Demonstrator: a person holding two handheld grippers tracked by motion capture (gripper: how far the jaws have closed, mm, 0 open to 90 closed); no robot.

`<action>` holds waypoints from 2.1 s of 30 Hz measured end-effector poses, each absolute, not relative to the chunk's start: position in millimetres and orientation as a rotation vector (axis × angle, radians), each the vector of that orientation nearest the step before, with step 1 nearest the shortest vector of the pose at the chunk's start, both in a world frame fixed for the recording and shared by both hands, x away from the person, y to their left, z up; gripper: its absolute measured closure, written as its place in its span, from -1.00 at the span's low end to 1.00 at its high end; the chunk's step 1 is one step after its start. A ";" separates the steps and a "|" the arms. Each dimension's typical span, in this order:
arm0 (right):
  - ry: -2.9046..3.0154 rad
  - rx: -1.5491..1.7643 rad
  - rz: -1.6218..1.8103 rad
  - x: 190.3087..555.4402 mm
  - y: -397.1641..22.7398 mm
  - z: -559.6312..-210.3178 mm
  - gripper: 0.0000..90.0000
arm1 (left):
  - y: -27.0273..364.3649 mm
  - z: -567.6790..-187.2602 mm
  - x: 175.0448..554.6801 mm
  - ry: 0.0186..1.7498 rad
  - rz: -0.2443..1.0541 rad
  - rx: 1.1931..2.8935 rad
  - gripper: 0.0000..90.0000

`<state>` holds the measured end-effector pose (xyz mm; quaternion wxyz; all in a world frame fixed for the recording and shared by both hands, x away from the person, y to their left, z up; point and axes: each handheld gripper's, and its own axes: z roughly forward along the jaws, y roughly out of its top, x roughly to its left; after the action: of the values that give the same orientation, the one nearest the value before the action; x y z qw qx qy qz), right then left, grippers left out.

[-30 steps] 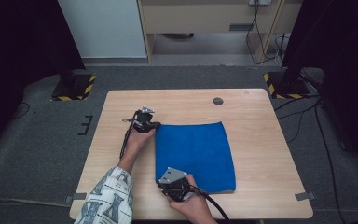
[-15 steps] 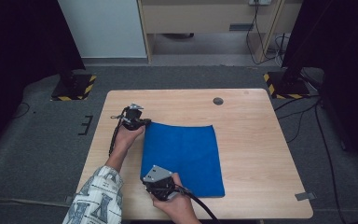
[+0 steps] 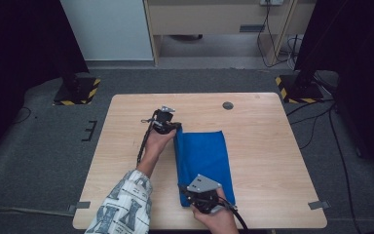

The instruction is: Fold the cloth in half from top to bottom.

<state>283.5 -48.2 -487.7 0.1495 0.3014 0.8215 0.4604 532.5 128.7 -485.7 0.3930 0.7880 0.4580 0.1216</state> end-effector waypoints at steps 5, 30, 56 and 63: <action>2.343 0.906 1.317 277.5 -72.3 -488.9 0.93 | 86.9 -486.6 536.5 1.135 0.273 2.015 0.96; 2.308 1.126 1.179 271.1 -142.4 -494.5 0.15 | -1.8 -492.9 534.6 1.114 0.300 2.012 0.30; 2.296 1.168 1.040 453.0 -167.0 -510.9 -0.12 | 78.2 -493.5 521.4 1.109 0.370 2.014 -0.13; 2.316 1.175 1.001 500.9 -153.9 -518.0 -0.05 | 73.4 -505.4 517.0 1.102 0.366 2.074 -0.23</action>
<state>500.9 -153.9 -518.0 0.1784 0.4153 0.8188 0.3539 517.0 73.4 -505.4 0.3731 0.8094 0.4303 0.1430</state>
